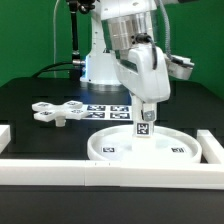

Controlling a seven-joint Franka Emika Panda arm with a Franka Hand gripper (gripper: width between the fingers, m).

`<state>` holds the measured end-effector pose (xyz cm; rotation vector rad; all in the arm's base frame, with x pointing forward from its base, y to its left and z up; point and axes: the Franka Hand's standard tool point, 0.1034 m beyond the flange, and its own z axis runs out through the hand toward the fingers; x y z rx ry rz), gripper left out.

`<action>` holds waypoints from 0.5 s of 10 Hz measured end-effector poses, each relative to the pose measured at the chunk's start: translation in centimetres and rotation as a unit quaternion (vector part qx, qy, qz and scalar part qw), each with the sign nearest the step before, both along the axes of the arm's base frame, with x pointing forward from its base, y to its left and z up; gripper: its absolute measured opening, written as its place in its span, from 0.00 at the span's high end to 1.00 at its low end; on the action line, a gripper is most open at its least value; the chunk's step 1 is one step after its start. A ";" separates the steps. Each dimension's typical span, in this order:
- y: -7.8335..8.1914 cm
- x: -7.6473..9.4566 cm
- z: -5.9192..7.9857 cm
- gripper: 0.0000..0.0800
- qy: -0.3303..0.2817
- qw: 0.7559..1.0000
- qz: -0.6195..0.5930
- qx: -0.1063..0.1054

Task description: Assemble round table

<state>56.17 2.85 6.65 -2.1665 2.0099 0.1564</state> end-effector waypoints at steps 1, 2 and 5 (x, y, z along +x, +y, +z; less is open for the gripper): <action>0.1 0.0 0.0 0.49 0.002 1.000 -0.027 0.003; 0.2 0.0 0.0 0.49 0.008 0.998 -0.055 0.005; 0.3 0.0 -0.1 0.27 0.015 0.996 -0.086 0.006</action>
Offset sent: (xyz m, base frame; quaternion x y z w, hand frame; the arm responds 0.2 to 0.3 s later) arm 0.0000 0.0000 0.0000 0.0000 0.0000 0.1296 0.9916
